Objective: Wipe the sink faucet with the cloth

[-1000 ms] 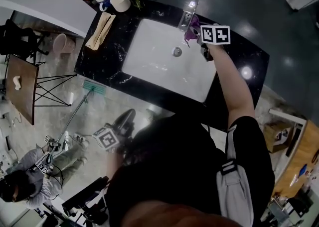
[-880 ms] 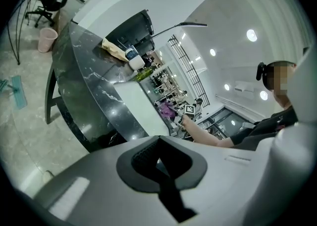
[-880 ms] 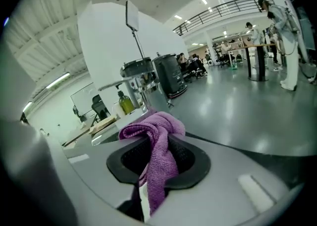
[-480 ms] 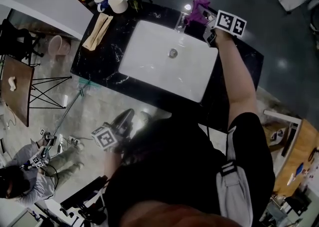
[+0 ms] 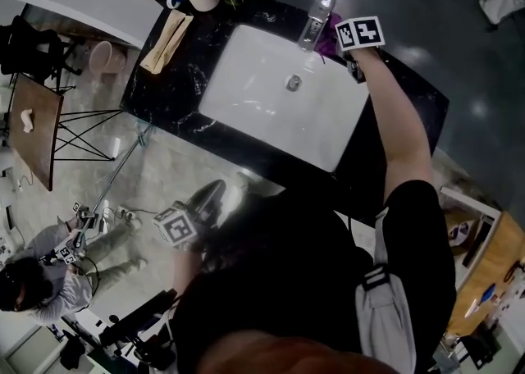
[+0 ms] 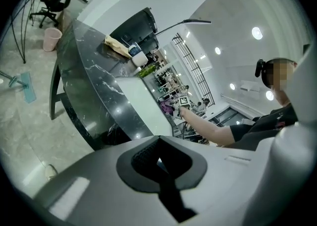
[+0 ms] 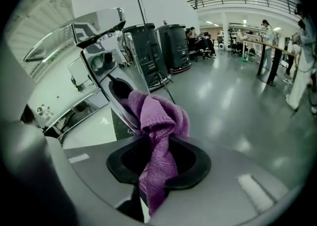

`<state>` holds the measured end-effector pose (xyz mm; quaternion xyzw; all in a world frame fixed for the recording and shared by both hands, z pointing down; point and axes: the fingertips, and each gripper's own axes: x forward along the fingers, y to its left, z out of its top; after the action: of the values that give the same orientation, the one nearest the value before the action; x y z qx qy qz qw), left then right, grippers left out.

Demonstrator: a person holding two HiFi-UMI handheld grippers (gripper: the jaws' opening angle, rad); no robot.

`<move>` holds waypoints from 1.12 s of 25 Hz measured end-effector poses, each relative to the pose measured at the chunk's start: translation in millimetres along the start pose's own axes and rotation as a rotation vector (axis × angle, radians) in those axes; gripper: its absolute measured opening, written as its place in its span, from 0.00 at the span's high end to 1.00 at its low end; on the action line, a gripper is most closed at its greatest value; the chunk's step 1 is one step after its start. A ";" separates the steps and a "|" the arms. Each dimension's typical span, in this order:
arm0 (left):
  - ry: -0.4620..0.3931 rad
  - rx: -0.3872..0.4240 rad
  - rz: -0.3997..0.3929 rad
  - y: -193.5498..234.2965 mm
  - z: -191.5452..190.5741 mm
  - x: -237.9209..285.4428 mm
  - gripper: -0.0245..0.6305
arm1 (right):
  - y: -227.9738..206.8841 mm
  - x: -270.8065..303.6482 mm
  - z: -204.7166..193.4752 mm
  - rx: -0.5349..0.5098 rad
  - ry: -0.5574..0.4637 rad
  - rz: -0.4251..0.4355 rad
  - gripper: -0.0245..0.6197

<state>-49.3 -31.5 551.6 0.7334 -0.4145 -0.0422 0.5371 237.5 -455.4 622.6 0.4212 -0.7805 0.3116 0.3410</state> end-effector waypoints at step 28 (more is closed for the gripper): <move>-0.026 -0.112 0.202 -2.5 -35.0 -7.3 0.96 | -5.6 31.6 45.9 0.002 0.255 0.535 0.80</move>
<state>-34.9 -0.1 561.3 0.6562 -0.4902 -0.0206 0.5734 216.9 -507.5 622.5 0.1583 -0.8144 0.4414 0.3418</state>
